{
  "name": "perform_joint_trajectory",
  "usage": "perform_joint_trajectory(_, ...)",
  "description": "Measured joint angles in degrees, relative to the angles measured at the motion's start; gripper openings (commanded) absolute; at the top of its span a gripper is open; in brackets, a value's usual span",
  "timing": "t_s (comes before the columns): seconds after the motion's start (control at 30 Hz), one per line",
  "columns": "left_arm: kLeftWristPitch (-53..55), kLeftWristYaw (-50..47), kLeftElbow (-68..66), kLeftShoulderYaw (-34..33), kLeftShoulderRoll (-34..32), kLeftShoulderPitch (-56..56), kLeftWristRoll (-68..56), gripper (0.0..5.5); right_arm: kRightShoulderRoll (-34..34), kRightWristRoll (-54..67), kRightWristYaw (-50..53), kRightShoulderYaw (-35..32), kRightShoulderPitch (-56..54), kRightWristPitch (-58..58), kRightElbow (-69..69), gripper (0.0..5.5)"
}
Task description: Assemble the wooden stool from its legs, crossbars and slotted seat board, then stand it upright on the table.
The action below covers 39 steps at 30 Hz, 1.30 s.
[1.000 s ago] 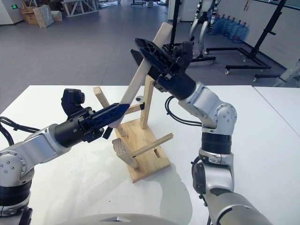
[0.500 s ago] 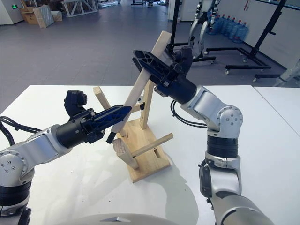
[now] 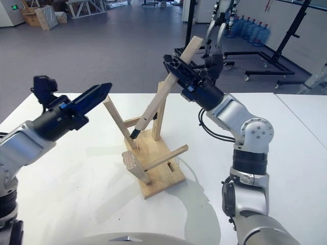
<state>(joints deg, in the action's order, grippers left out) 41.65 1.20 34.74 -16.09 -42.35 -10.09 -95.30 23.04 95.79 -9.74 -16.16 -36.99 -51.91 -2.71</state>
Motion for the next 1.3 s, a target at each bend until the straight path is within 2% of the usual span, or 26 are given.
perform_joint_trajectory(0.07,2.5,8.05,1.98,-2.24,-5.8,8.1,8.12,3.55,1.43,-0.14,-0.35,-1.28,0.07,-0.09,-0.06,2.06)
perform_joint_trajectory(0.17,3.51,22.64,4.19,-0.68,-14.13,22.69,26.01,3.55,3.12,-0.14,-0.62,-2.65,0.44,-0.27,-0.03,2.06)
perform_joint_trajectory(0.27,0.11,29.97,4.29,5.74,-14.88,29.97,38.78,3.55,3.94,-0.14,-0.86,-3.32,0.7,-0.47,0.03,2.06)
perform_joint_trajectory(0.37,-3.54,32.43,4.48,12.2,-14.27,32.44,48.5,3.55,3.93,-0.27,-1.03,-3.29,0.94,-0.52,0.12,2.06)
perform_joint_trajectory(0.47,-5.6,32.92,4.62,19.71,-11.87,35.63,56.05,3.55,3.95,-0.27,-1.08,-3.24,1.12,-0.62,0.35,2.06)
perform_joint_trajectory(0.57,-6.88,32.28,4.21,25.57,-6.89,35.47,59.73,3.55,3.97,-0.25,-0.91,-2.92,1.12,-1.44,0.82,2.06)
perform_joint_trajectory(0.6,-7.19,32.21,3.24,28.31,-3.3,34.09,60.51,3.55,3.97,-0.25,-0.74,-2.48,1.1,-1.84,1.47,2.06)
perform_joint_trajectory(0.83,-6.59,29.79,2.49,32.83,4.62,29.4,63.29,3.55,3.83,-0.27,-0.69,-0.96,-2.63,-3.73,4.49,2.06)
perform_joint_trajectory(1.0,-6.07,25.71,2.72,39.19,8.5,28.62,70.14,3.55,3.73,-0.3,-0.73,-0.04,-4.66,-5.25,6.55,2.06)
perform_joint_trajectory(1.3,-2.61,17.54,0.37,44.57,15.78,24.99,80.16,3.55,2.8,-0.83,-0.72,0.11,-5.18,-5.65,6.85,2.06)
